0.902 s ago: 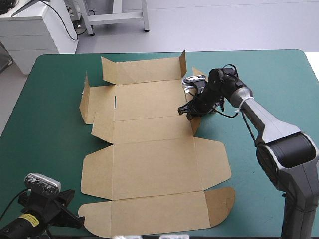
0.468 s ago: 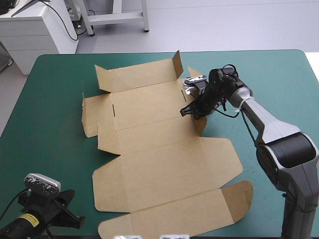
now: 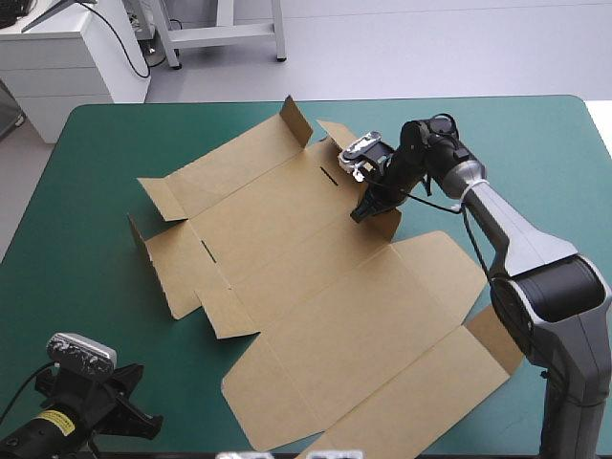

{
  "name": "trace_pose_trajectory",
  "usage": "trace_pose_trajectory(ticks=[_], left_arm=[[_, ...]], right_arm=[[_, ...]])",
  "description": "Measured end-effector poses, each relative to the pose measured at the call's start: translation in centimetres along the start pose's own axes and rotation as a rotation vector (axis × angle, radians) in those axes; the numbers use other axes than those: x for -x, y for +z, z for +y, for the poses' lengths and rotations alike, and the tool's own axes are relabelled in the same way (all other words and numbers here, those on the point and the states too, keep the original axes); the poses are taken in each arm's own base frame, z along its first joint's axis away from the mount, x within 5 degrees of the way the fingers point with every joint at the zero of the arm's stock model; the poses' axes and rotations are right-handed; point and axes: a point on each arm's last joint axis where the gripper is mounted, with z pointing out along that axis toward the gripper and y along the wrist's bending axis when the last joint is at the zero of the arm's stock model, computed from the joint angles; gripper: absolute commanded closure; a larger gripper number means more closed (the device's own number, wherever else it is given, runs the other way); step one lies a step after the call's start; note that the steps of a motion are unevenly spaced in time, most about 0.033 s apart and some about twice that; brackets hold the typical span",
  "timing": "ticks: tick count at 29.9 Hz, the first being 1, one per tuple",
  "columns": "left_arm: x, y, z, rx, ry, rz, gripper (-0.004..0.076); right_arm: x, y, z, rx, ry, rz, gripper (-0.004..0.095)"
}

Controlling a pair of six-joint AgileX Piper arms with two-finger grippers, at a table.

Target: Fold the box

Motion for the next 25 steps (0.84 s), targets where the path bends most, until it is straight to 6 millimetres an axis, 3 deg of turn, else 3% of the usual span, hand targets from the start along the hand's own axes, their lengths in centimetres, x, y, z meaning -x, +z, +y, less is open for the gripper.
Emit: trace_pose_trajectory(ticks=[4, 8, 18, 25], left_arm=[[0.0, 0.0, 0.0, 0.0, 0.0, 0.0, 0.0731], [0.0, 0.0, 0.0, 0.0, 0.0, 0.0, 0.0731], [0.0, 0.0, 0.0, 0.001, 0.0, 0.0, 0.0731], [0.0, 0.0, 0.0, 0.001, 0.0, 0.0, 0.0731]], right_arm=[[1.3, -1.4, 0.4, -0.017, -0.133, -0.05, 0.0923], [2.3, -1.6, 1.5, -0.008, -0.268, -0.056, 0.0924], [4.3, 1.9, 4.7, 0.042, -0.503, -0.042, 0.0929], [5.5, 2.8, 6.2, 0.092, -0.595, -0.093, 0.0929]])
